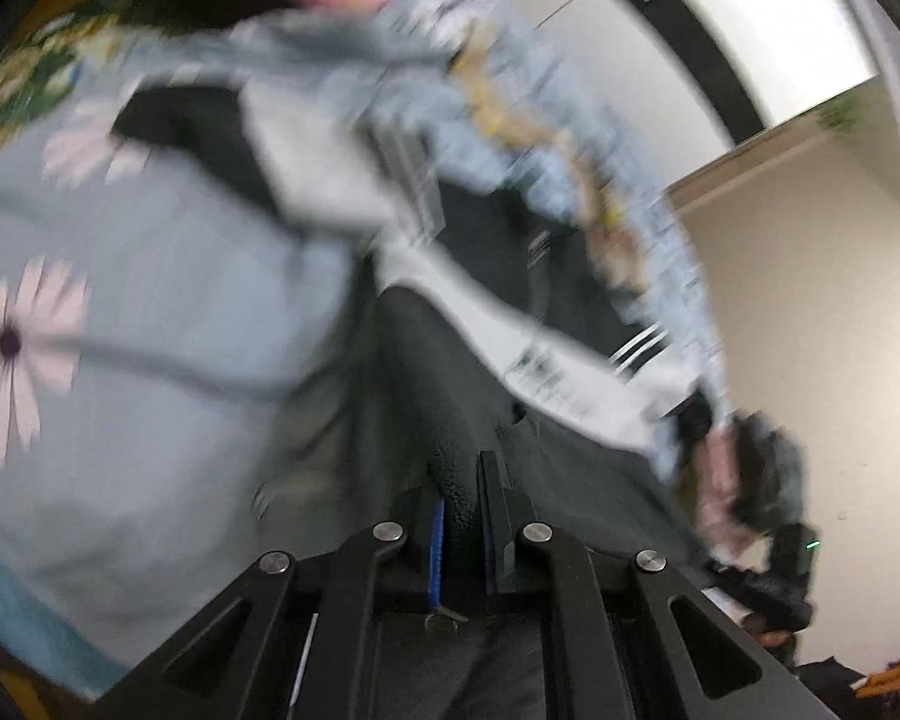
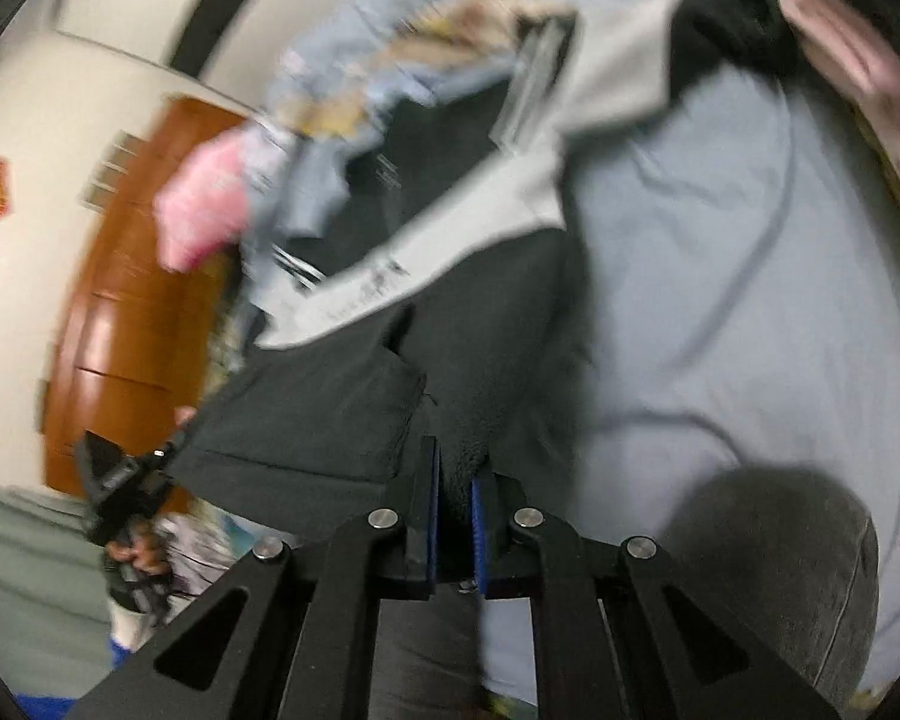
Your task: Fold clothes
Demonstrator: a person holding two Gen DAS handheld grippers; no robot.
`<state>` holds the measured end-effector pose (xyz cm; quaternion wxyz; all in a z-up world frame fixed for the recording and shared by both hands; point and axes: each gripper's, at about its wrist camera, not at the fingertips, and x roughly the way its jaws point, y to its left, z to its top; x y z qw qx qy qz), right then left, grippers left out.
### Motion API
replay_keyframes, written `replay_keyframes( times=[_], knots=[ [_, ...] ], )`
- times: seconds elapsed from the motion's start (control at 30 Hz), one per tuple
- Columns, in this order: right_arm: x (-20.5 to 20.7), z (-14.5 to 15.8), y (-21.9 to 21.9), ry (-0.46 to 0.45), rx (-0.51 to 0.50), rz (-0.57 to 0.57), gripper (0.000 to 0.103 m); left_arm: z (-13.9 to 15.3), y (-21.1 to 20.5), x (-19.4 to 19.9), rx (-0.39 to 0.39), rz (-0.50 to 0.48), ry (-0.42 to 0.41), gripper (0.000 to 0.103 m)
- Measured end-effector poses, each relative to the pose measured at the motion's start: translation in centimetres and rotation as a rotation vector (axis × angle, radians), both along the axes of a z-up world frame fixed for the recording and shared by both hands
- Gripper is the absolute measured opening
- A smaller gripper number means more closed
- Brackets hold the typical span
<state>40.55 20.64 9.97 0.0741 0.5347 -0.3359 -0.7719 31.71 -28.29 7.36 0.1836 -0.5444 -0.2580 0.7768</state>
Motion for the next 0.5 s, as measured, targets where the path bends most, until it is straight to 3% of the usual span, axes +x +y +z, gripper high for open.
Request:
replay_keyframes(
  times=[0.17, 0.33, 0.4, 0.5],
  knots=[
    [-0.3, -2.5, -0.1, -0.086, 0.036, 0.003, 0.009, -6.4, -1.8, 1.8, 0.052, 0.106, -0.158, 0.013],
    [-0.9, -1.9, 0.1, -0.095, 0.121, 0.020, 0.015, -6.6, -5.5, 3.0, 0.033, 0.231, -0.157, 0.011],
    [-1.1, -1.2, 0.8, -0.076, 0.146, 0.005, 0.016, -5.9, -6.7, 3.0, 0.007, 0.278, -0.136, 0.013],
    [-2.0, -0.1, 3.6, -0.021, 0.192, -0.078, 0.028, -4.7, -8.3, 2.9, -0.026, 0.356, -0.096, 0.021]
  ],
)
